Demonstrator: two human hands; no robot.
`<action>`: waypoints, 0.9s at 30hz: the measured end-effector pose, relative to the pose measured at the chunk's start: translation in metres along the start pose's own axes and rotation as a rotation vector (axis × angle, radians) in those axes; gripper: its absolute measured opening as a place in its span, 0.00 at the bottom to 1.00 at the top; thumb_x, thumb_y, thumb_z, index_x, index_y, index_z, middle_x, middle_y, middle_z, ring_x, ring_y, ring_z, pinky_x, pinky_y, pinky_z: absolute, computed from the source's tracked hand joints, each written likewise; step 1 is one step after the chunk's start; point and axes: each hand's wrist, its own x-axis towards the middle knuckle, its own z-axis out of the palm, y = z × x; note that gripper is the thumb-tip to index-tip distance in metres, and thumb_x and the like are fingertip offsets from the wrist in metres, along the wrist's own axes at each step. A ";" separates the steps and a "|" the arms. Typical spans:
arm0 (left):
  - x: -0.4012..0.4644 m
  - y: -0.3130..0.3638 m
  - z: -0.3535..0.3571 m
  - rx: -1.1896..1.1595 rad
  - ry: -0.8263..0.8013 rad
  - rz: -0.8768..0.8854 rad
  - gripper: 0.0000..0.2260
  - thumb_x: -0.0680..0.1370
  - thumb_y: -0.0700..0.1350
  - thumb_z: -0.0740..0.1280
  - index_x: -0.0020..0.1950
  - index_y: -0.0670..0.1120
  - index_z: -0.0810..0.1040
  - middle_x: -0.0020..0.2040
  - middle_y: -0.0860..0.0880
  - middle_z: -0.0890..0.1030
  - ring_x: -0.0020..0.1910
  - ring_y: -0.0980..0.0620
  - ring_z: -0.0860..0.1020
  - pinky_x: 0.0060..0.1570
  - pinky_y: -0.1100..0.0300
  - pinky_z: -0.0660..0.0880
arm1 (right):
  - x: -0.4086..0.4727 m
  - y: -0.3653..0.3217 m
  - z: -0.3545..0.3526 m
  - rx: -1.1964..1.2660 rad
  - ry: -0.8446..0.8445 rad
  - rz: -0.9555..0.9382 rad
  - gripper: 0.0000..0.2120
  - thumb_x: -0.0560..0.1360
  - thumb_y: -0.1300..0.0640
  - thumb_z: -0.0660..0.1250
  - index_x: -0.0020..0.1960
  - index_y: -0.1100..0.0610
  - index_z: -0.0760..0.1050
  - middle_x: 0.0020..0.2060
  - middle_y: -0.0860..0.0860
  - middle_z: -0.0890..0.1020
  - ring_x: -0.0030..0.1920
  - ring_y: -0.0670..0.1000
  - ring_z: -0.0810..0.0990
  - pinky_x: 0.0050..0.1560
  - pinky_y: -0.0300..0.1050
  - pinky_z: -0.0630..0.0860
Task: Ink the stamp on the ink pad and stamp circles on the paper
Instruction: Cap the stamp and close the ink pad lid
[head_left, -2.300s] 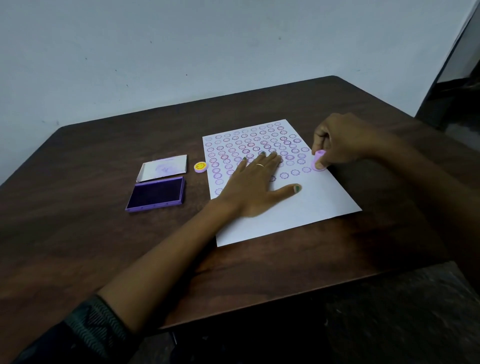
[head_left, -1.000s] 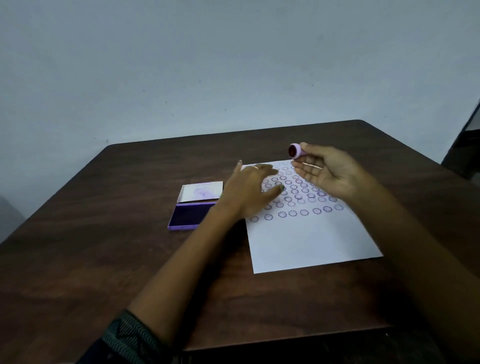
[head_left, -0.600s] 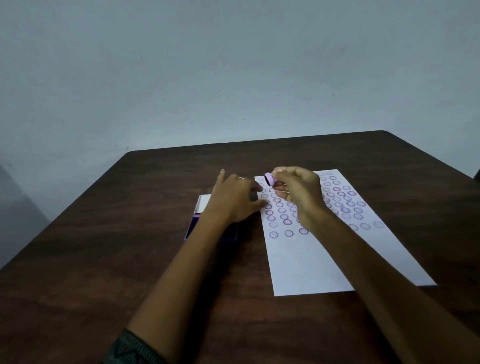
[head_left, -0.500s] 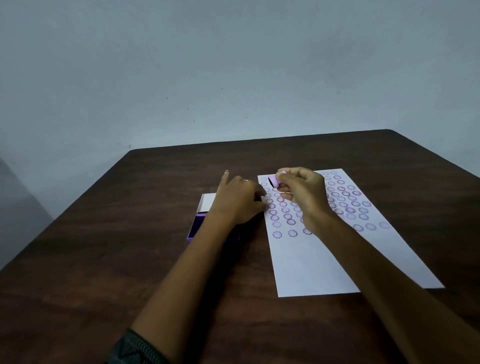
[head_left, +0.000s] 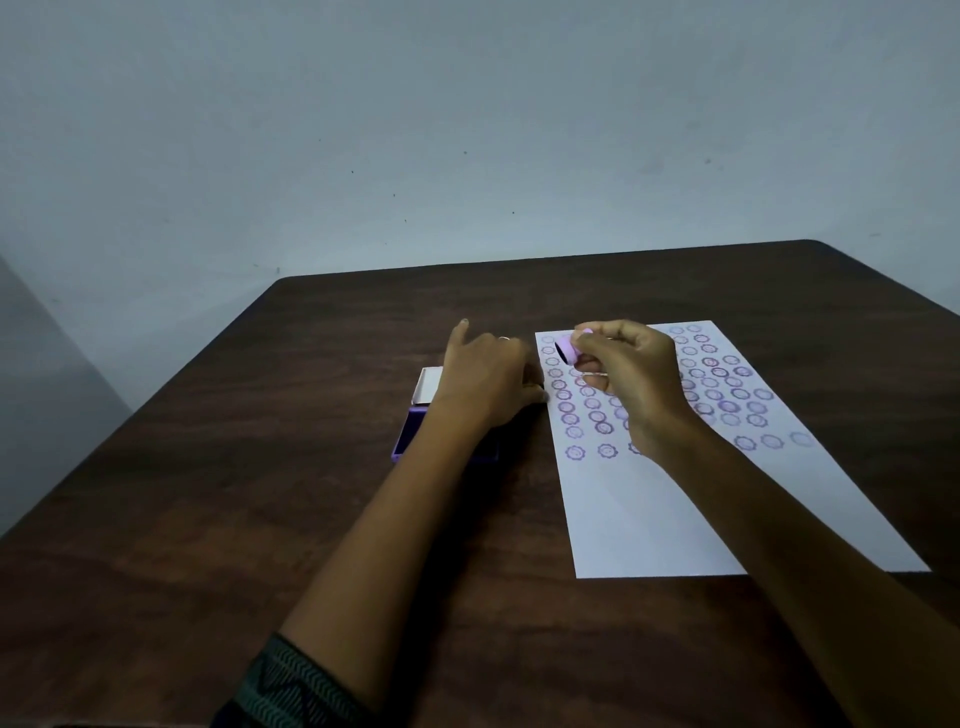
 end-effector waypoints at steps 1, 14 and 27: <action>0.000 0.000 0.000 -0.031 0.017 -0.004 0.13 0.75 0.56 0.66 0.53 0.50 0.81 0.53 0.50 0.83 0.57 0.49 0.77 0.71 0.46 0.52 | 0.000 0.000 0.000 0.000 0.004 -0.002 0.05 0.69 0.62 0.69 0.38 0.52 0.78 0.34 0.48 0.82 0.39 0.48 0.81 0.43 0.41 0.79; 0.005 0.017 -0.011 -1.523 0.215 -0.305 0.12 0.76 0.42 0.69 0.58 0.38 0.80 0.43 0.48 0.82 0.43 0.52 0.82 0.33 0.73 0.72 | 0.001 -0.005 -0.005 0.360 0.074 0.147 0.03 0.73 0.59 0.67 0.41 0.55 0.79 0.37 0.52 0.83 0.39 0.50 0.82 0.42 0.39 0.77; 0.005 0.026 -0.005 -1.583 0.174 -0.218 0.11 0.75 0.40 0.69 0.57 0.39 0.80 0.49 0.43 0.84 0.46 0.51 0.82 0.46 0.64 0.79 | -0.002 -0.007 -0.004 0.268 0.058 0.002 0.04 0.72 0.59 0.67 0.46 0.56 0.79 0.40 0.51 0.83 0.40 0.49 0.81 0.43 0.41 0.76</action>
